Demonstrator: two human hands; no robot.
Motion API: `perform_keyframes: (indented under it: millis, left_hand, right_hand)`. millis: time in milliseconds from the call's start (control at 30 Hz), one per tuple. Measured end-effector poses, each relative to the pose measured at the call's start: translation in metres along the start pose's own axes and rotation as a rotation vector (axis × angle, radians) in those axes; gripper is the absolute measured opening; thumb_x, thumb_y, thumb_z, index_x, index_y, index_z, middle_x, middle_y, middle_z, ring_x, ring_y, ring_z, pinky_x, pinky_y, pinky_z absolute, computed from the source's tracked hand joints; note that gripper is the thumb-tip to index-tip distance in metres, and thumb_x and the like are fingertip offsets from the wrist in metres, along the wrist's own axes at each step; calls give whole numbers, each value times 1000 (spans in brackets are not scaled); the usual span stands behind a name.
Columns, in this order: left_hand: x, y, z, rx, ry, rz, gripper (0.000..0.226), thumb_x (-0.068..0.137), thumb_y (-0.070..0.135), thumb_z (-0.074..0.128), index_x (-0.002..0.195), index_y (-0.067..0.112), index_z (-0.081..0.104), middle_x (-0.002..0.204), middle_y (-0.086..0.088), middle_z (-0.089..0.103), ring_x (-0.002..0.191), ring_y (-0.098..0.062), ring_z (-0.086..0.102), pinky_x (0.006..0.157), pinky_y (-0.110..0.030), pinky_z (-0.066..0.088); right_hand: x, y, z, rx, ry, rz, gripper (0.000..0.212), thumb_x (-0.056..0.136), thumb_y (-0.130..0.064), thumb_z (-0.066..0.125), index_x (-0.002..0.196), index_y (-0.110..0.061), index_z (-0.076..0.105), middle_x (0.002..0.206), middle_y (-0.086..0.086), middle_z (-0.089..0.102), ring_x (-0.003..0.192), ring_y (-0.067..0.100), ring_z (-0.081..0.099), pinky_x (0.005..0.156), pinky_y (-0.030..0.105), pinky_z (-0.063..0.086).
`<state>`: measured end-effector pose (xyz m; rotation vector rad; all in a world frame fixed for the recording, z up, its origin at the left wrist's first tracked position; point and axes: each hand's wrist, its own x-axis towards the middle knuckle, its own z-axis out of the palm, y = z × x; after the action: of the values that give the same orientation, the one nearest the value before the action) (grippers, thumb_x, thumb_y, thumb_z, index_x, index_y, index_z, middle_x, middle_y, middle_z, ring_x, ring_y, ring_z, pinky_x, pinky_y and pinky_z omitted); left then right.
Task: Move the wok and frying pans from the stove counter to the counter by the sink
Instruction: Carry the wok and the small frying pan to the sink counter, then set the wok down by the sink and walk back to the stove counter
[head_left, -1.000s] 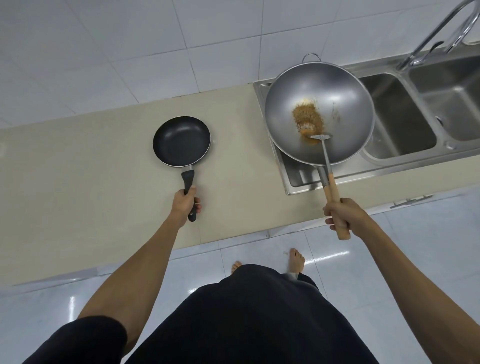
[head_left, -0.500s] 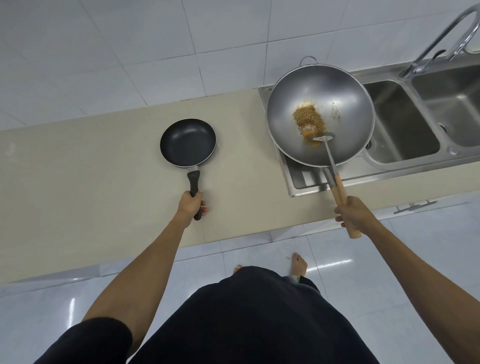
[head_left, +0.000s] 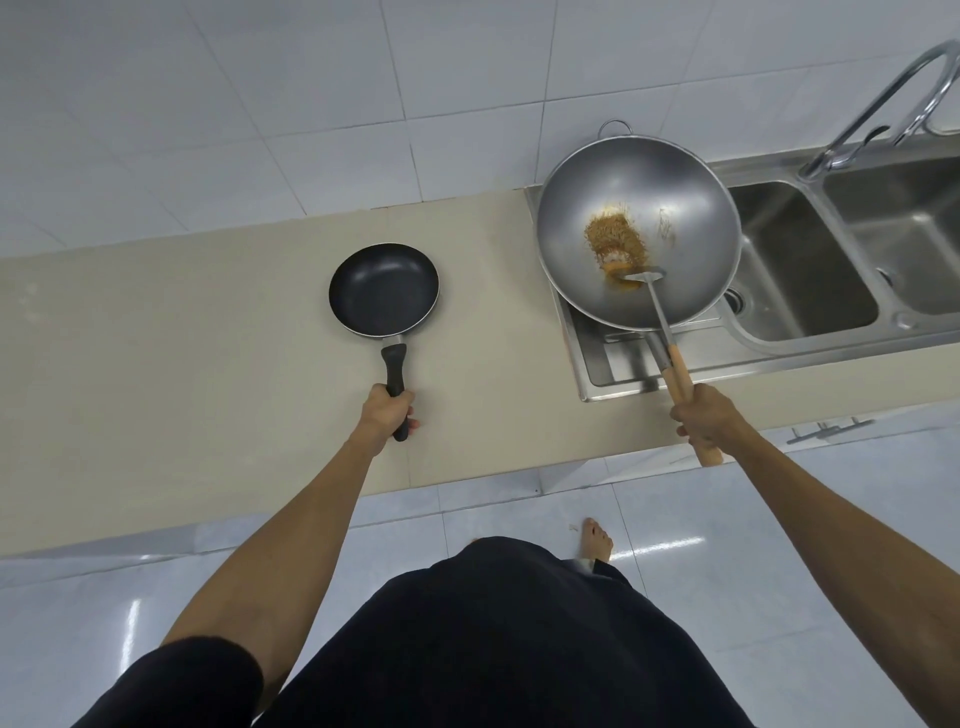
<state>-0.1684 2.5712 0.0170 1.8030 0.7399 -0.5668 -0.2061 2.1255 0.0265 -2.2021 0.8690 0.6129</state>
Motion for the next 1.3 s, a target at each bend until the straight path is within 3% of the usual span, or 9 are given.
perform_keyframes:
  millis: [200, 300, 367, 500, 733, 933, 1067, 1200, 1300]
  left_hand:
    - [-5, 2, 1, 53, 25, 19, 36, 102, 14, 49, 131, -5, 42, 107, -20, 55, 83, -34, 60, 79, -43, 52]
    - [-6, 4, 0, 247, 105, 106, 38, 98, 15, 53, 127, -7, 42, 115, -25, 57, 91, -34, 58, 80, -42, 50]
    - [-6, 10, -1, 402, 192, 183, 42, 95, 17, 56, 126, -8, 42, 123, -29, 54, 102, -42, 59, 88, -49, 52]
    - [-10, 40, 1, 691, 329, 383, 59, 91, 27, 63, 136, -5, 42, 132, -28, 49, 121, -47, 46, 96, -54, 43]
    - [-20, 124, 41, 973, 83, 716, 71, 94, 48, 60, 146, 3, 42, 144, -22, 47, 133, -41, 39, 104, -52, 38]
    - [-46, 197, 114, 1110, -110, 881, 59, 104, 40, 42, 150, 4, 37, 148, -24, 47, 139, -41, 37, 108, -49, 35]
    - [-72, 237, 176, 1191, -232, 982, 59, 103, 42, 41, 148, 4, 42, 148, -23, 50, 137, -40, 43, 109, -49, 39]
    - [-108, 262, 262, 1229, -348, 1076, 45, 102, 43, 44, 120, 4, 57, 125, -21, 62, 116, -39, 58, 93, -42, 46]
    - [-141, 272, 338, 1319, -381, 1106, 58, 103, 46, 41, 139, 2, 49, 146, -23, 51, 133, -37, 47, 109, -47, 39]
  right_hand:
    - [-8, 9, 12, -58, 38, -21, 37, 93, -12, 64, 124, 3, 50, 119, 25, 63, 91, 36, 61, 76, 39, 46]
    - [-12, 13, 19, -58, 38, -28, 45, 95, -17, 66, 130, 4, 48, 125, 26, 61, 97, 34, 54, 80, 40, 42]
    - [-12, 14, 17, -39, 14, -31, 55, 95, -24, 68, 137, 3, 45, 129, 26, 60, 101, 36, 55, 83, 42, 44]
    - [-11, 12, -2, -73, -28, -35, 79, 95, -40, 69, 152, 0, 33, 145, 25, 53, 128, 44, 54, 100, 47, 46]
    - [-20, 11, -46, -58, -10, -81, 87, 94, -57, 62, 156, -4, 32, 163, 22, 37, 146, 45, 40, 113, 54, 39]
    - [-28, 36, -117, 76, 136, -90, 88, 97, -67, 47, 157, -4, 34, 165, 22, 36, 149, 45, 36, 117, 55, 34]
    - [-32, 76, -167, 153, 204, -84, 82, 101, -63, 41, 157, -3, 34, 165, 22, 35, 149, 44, 37, 118, 55, 33]
    - [-36, 138, -220, 156, 263, -97, 73, 106, -54, 39, 157, -2, 35, 164, 22, 36, 149, 41, 37, 120, 50, 31]
    - [-37, 199, -266, 146, 325, -50, 71, 108, -50, 36, 156, 2, 37, 164, 23, 37, 150, 39, 36, 121, 45, 27]
